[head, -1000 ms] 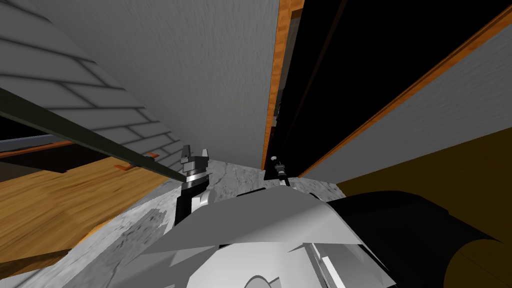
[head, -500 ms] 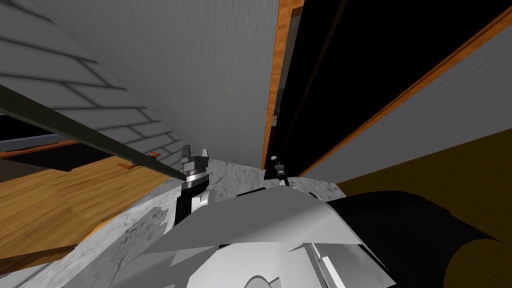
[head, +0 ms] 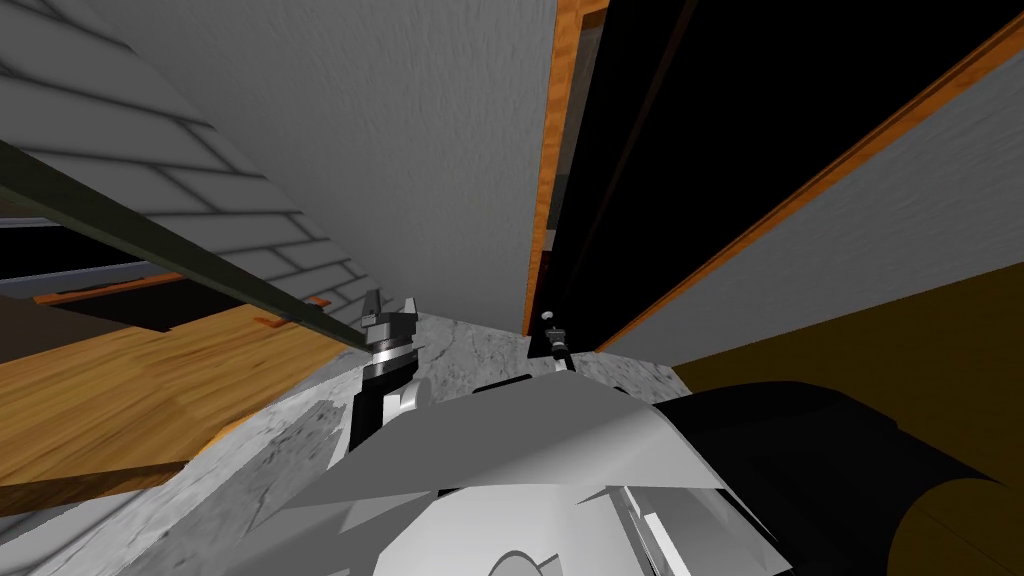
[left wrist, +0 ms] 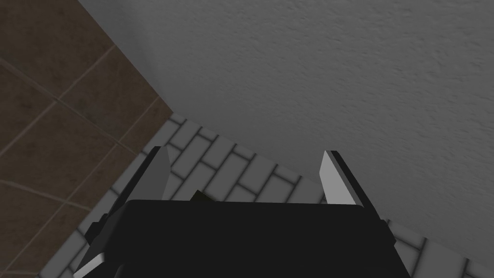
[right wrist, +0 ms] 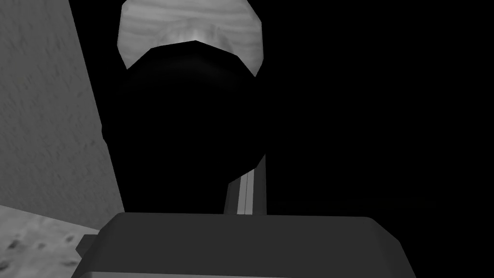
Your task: Pull the door open
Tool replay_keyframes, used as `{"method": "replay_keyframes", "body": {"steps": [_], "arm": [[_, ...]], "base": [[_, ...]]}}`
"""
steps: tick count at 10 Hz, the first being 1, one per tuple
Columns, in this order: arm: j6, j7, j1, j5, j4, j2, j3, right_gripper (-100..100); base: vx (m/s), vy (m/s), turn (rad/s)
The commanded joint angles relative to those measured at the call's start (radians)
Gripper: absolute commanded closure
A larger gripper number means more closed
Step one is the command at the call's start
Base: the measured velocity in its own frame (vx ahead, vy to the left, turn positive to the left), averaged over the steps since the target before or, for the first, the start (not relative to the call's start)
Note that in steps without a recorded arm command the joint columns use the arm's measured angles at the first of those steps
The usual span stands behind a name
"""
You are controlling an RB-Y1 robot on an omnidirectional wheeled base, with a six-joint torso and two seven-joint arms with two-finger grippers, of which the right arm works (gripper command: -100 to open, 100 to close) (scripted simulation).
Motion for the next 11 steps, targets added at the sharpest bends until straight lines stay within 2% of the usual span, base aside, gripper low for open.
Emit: {"method": "replay_keyframes", "body": {"steps": [1,3,4,6,7,9,10,11], "arm": [[-0.013,-0.049,-0.021,-0.007,-0.011,0.019,0.021,-100],[-0.013,-0.049,-0.021,-0.007,-0.011,0.019,0.021,-100],[-0.009,-0.089,-0.022,-0.022,-0.021,0.027,0.027,-100],[-0.005,-0.129,-0.022,-0.038,-0.03,0.035,0.033,-100],[-0.003,-0.118,-0.001,-0.039,-0.011,0.015,0.019,-100],[0.059,-0.115,-0.029,-0.051,-0.014,0.006,0.002,-100],[0.059,-0.115,-0.029,-0.051,-0.014,0.006,0.002,-100],[0.091,-0.109,-0.047,-0.056,-0.019,0.002,-0.006,-100]], "base": [[-0.096,-0.038,0.029],[-0.05,-0.01,0.003],[-0.059,-0.004,0.009],[-0.089,-0.034,0.034],[-0.038,-0.037,-0.031],[-0.023,-0.005,-0.083],[-0.028,0.016,-0.006],[-0.028,0.027,-0.012]]}}
